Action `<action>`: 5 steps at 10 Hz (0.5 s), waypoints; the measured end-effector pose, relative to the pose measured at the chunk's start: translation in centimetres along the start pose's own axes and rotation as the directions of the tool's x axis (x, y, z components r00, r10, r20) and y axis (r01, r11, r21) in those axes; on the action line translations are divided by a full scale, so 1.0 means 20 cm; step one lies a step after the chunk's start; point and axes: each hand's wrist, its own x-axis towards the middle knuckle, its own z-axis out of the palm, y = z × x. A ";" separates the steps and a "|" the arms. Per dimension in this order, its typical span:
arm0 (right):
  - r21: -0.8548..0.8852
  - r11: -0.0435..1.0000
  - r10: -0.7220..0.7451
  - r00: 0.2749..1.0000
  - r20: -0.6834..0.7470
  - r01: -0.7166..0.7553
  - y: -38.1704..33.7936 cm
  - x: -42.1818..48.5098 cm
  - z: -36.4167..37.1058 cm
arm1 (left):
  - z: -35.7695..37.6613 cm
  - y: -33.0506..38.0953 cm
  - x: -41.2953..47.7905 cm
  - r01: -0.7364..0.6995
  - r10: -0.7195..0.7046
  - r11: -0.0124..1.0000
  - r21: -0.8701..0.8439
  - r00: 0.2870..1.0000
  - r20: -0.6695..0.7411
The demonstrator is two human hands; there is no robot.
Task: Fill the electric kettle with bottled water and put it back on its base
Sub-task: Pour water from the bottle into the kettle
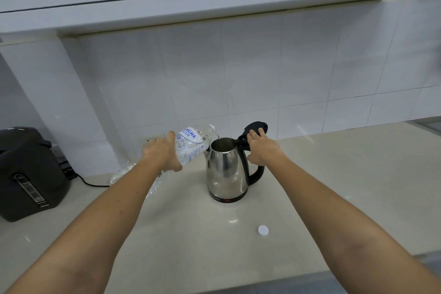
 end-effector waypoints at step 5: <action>0.006 1.000 -0.002 1.000 0.006 0.002 0.01 0.01 0.00 | -0.03 0.01 -0.01 -0.003 0.003 1.000 -0.006 1.000 0.006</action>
